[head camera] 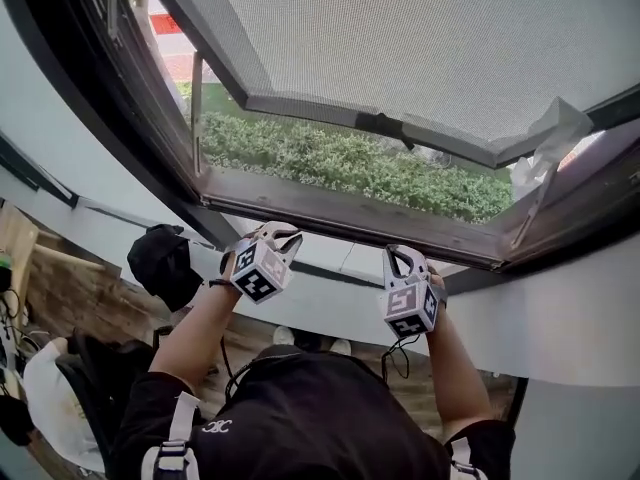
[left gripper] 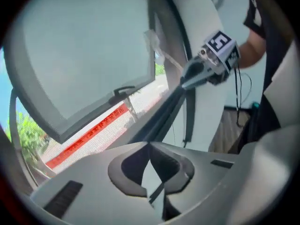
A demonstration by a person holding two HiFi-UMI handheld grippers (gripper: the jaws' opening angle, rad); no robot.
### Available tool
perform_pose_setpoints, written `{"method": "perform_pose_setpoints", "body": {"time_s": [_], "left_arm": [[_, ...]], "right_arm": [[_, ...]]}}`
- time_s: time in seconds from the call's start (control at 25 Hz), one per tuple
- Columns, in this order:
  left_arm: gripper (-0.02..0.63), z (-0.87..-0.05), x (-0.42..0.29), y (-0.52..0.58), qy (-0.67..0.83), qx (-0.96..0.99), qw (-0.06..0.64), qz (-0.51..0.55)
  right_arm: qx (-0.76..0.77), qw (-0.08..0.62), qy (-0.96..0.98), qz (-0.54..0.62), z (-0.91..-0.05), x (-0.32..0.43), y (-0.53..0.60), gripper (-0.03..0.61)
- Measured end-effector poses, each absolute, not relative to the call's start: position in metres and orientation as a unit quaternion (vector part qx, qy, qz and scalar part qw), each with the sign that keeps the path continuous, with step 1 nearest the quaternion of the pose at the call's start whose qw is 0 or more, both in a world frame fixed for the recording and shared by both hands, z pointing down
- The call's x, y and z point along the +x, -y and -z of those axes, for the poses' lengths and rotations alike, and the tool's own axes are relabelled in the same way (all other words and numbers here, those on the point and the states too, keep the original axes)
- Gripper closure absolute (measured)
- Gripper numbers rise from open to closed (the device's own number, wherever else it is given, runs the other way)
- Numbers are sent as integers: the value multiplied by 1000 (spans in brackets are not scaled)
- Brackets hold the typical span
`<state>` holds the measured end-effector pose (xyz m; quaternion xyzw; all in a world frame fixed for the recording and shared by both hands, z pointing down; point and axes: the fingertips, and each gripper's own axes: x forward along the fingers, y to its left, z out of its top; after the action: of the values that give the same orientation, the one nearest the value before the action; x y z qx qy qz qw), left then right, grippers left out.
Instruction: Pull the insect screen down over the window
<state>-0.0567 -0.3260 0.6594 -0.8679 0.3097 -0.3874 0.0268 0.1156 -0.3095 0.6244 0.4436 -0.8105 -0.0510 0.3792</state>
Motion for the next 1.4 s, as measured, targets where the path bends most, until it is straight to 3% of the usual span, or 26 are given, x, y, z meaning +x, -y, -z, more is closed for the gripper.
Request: {"method": "perform_pose_setpoints", "body": {"time_s": [0.04,0.24,0.48,0.68,1.4], "left_arm": [[606,-645,-52,326,-328,-882,5,337],[606,-566,-38,322,-403,-906,-26,125],[607,-504,-44,309,-500,-866,7,24],[607,-488,-48,295,-528,-848,46,23],[607,-489,-34,308,-526,-849,40,30]], "right_arm": [[456,333,825,33,-613,111,308,572],[511,144,847,-12,-548,100,302,574],[567,-4,824,-11,-488,108,290,574],[593,-28,805,-9,-484,108,277,574],[607,-18,795,5,-477,108,301,574]]}}
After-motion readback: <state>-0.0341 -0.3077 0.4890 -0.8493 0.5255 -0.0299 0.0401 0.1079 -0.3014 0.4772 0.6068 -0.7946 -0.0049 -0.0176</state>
